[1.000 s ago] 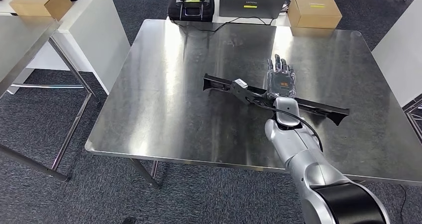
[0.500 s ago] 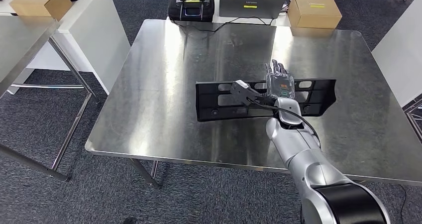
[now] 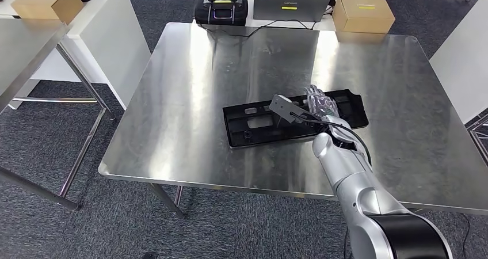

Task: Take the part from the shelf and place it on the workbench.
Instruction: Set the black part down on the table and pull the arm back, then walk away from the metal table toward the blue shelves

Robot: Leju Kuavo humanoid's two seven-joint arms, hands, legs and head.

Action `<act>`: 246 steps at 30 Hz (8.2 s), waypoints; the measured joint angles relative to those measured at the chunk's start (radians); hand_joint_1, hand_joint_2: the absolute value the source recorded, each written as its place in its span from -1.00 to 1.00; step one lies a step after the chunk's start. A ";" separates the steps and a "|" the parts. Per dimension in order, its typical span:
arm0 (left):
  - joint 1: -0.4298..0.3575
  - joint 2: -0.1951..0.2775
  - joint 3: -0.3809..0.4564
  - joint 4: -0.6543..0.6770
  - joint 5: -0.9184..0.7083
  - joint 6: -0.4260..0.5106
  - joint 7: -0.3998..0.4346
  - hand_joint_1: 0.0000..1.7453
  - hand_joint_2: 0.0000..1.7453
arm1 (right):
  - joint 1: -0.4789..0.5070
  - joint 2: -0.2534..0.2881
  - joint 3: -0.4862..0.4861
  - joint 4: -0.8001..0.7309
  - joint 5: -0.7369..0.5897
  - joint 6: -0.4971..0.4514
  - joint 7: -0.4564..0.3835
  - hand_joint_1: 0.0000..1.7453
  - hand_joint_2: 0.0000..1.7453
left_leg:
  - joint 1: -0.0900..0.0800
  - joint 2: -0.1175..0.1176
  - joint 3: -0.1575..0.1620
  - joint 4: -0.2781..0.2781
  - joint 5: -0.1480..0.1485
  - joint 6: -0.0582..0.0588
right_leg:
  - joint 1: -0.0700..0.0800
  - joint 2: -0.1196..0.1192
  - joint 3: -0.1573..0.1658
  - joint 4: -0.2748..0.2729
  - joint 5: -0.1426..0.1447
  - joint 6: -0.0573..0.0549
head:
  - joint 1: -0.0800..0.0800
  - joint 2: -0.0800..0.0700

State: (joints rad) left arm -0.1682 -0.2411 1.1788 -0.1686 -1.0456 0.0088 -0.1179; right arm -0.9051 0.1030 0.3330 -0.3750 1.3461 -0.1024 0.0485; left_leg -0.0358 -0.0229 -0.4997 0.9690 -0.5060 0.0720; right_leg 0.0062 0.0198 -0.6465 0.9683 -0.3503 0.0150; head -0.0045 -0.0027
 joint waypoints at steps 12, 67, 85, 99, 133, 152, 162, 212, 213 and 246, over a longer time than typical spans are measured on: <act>0.000 0.002 0.000 0.000 0.002 0.008 -0.003 -1.00 -1.00 | 0.008 -0.002 -0.010 -0.024 0.026 -0.157 0.006 -1.00 -1.00 | 0.000 0.000 0.000 0.000 0.000 0.000 | 0.000 0.000 0.000 0.000 0.000 0.000 | 0.000 0.000; 0.041 0.005 0.111 -0.001 0.108 0.080 -0.114 -1.00 -1.00 | 1.014 -0.067 -0.074 -1.280 -0.168 -0.593 -0.329 -1.00 -1.00 | 0.034 0.020 0.025 0.006 -0.014 -0.020 | -0.031 -0.021 0.009 0.029 -0.028 0.044 | -0.007 0.000; 0.048 -0.004 0.131 -0.001 0.115 0.094 -0.128 -1.00 -1.00 | 1.023 -0.072 -0.075 -1.263 -0.253 -0.593 -0.368 -1.00 -1.00 | 0.024 0.021 -0.132 0.116 0.000 -0.043 | -0.031 -0.026 0.154 -0.010 -0.133 -0.007 | -0.004 0.000; 0.054 -0.008 0.131 -0.001 0.105 0.103 -0.162 -1.00 -1.00 | 1.066 -0.068 -0.089 -1.261 -0.223 -0.593 -0.372 -1.00 -1.00 | 0.047 0.019 -0.014 0.031 0.006 -0.028 | -0.034 -0.029 0.048 0.050 -0.089 0.047 | -0.001 0.000; 0.044 0.010 0.130 -0.001 0.084 0.058 -0.130 -1.00 -1.00 | 1.032 -0.106 -0.017 -1.238 -0.320 -0.593 -0.334 -1.00 -1.00 | 0.042 0.026 -0.068 0.027 0.052 -0.004 | -0.028 -0.027 -0.011 0.234 -0.228 0.032 | 0.008 0.000; 0.045 0.016 0.130 -0.001 0.084 0.057 -0.138 -1.00 -1.00 | 1.014 -0.115 -0.020 -1.200 -0.378 -0.593 -0.389 -1.00 -1.00 | 0.056 0.022 -0.151 0.283 -0.023 -0.078 | -0.027 -0.033 0.094 -0.007 -0.085 -0.008 | 0.000 0.000; 0.044 0.019 0.130 0.000 0.067 0.048 -0.151 -1.00 -1.00 | 1.010 -0.123 -0.063 -1.174 -0.424 -0.593 -0.439 -1.00 -1.00 | 0.045 0.024 -0.030 0.013 0.023 -0.013 | -0.028 -0.029 -0.012 0.127 -0.141 0.034 | 0.003 0.000; 0.084 0.047 0.114 0.000 0.014 -0.006 -0.181 -1.00 -1.00 | 1.163 -0.105 -0.167 -1.160 -0.352 -0.595 -0.217 -1.00 -1.00 | 0.050 0.020 -0.193 0.311 -0.064 -0.086 | -0.029 -0.070 0.163 -0.006 -0.160 -0.017 | -0.001 0.000; 0.084 0.048 0.112 0.000 0.009 -0.006 -0.163 -1.00 -1.00 | 1.144 -0.102 -0.193 -1.103 -0.376 -0.595 -0.222 -1.00 -1.00 | 0.050 0.027 -0.158 0.266 -0.038 -0.084 | -0.028 -0.082 0.163 -0.005 -0.160 -0.017 | -0.001 0.000; 0.101 0.070 -0.068 0.002 -0.235 0.014 0.226 -1.00 1.00 | 0.861 -0.012 -0.609 0.173 -0.146 0.179 0.282 -1.00 -1.00 | 0.060 0.062 -0.067 0.089 0.008 -0.084 | -0.023 -0.112 0.132 0.018 -0.148 0.000 | -0.008 0.000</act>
State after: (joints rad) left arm -0.0675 -0.1707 1.1108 -0.1663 -1.2805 0.0224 0.1079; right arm -0.0439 0.0909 -0.2764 -0.2015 1.2002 0.0767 0.3305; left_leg 0.0245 0.0393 -0.5670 1.0580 -0.4981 -0.0121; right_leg -0.0168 -0.0923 -0.5145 0.9858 -0.4985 0.0147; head -0.0127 -0.0027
